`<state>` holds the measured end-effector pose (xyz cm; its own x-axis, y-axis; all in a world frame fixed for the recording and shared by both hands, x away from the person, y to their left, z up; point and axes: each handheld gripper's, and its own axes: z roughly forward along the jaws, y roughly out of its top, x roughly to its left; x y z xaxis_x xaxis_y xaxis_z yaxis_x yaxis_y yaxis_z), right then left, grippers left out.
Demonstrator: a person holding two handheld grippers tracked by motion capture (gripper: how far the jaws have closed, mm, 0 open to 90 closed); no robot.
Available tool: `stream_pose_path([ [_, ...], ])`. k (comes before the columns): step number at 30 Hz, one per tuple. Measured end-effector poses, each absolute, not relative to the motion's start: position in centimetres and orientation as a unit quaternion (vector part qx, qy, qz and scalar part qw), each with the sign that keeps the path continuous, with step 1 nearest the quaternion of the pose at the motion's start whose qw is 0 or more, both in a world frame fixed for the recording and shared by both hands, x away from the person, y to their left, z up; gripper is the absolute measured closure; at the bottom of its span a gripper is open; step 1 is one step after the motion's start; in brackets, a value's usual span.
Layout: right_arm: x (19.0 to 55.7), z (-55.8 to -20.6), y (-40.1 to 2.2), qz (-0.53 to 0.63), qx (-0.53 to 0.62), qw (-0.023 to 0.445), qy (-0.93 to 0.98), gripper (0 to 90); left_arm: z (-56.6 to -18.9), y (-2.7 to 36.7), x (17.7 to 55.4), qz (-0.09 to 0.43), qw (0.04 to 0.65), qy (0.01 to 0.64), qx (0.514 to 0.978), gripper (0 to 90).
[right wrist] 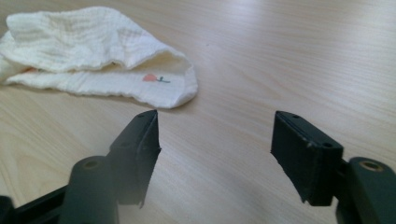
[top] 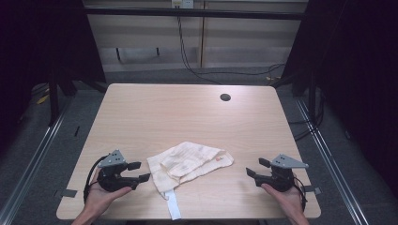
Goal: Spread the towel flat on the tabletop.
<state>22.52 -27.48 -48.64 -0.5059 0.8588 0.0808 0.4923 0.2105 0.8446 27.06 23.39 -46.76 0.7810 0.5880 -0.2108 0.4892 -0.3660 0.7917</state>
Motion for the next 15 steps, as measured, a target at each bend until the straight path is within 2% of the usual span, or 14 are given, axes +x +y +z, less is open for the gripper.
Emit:
stream_pose_path([
  [6, 22.31, -48.41, -27.61, 0.451, 0.46, 0.185, 0.742, 35.8, -46.64, 23.4, 27.27, 0.048, 0.459, 0.329, 0.824, 37.9],
  [7, 22.28, -48.42, -27.53, 0.449, 0.456, 0.179, 0.747, 40.8, -46.58, 23.29, 27.23, 0.051, 0.456, 0.332, 0.824, 38.0],
  [8, 22.27, -48.4, -27.52, 0.449, 0.452, 0.174, 0.75, 41.5, -46.55, 23.21, 27.2, 0.052, 0.456, 0.332, 0.824, 38.2],
  [15, 22.39, -48.34, -27.24, 0.458, 0.444, 0.157, 0.754, 42.6, -46.43, 23.08, 27.42, 0.054, 0.462, 0.325, 0.824, 45.2],
])
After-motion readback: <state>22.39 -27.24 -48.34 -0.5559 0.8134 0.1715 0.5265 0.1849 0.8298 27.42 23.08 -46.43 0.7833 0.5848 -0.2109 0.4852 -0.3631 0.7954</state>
